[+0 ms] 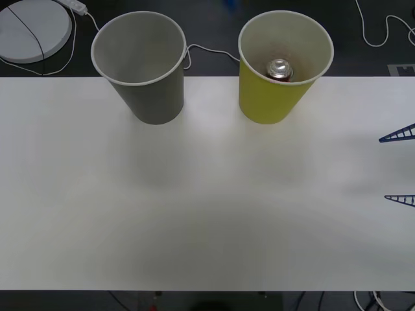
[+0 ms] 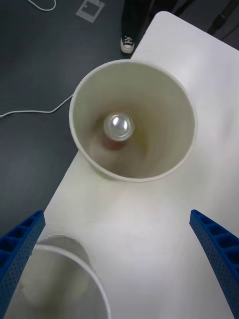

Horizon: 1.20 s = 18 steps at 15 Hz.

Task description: Put the can into the green bin and the plastic bottle into the gray bin

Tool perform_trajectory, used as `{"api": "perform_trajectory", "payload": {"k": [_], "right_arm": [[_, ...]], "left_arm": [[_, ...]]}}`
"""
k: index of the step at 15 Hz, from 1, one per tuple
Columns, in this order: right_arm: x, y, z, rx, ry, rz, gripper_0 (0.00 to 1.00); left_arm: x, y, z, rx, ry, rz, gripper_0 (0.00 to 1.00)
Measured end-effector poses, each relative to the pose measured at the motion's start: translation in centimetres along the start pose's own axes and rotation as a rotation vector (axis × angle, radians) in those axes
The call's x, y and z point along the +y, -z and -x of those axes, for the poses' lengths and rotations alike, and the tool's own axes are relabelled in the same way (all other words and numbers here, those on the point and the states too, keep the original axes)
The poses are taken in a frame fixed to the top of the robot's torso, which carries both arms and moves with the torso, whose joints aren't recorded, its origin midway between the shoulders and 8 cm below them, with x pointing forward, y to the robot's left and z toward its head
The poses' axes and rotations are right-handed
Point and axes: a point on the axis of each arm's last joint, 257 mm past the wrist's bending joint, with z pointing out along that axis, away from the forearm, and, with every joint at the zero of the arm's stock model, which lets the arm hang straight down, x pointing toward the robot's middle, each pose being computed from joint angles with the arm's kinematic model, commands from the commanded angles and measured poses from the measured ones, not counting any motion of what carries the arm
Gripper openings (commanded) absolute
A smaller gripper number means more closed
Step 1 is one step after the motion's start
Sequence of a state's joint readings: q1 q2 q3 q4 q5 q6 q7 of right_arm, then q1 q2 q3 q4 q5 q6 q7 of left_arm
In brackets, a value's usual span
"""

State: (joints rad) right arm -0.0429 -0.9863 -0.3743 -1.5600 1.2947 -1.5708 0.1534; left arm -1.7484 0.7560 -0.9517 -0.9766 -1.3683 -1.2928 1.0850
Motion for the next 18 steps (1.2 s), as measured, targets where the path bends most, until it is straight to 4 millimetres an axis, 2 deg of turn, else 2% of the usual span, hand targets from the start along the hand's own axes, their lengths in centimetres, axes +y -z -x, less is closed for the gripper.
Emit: {"api": "perform_trajectory", "payload": {"k": [4,8,11,18], "right_arm": [[0.0,0.0,0.0,0.000,0.000,0.000,1.00],[0.0,0.0,0.0,0.000,0.000,0.000,1.00],[0.0,0.0,0.0,0.000,0.000,0.000,1.00],[0.0,0.0,0.0,0.000,0.000,0.000,1.00]], "left_arm": [[0.2,3.4,-4.2,0.034,-0.060,0.000,1.00],[0.0,6.0,-8.5,0.017,-0.104,-0.022,1.00],[-0.3,6.7,-12.7,0.022,-0.201,-0.007,1.00],[-3.1,7.2,-22.3,-0.046,-0.327,-0.010,1.00]]}}
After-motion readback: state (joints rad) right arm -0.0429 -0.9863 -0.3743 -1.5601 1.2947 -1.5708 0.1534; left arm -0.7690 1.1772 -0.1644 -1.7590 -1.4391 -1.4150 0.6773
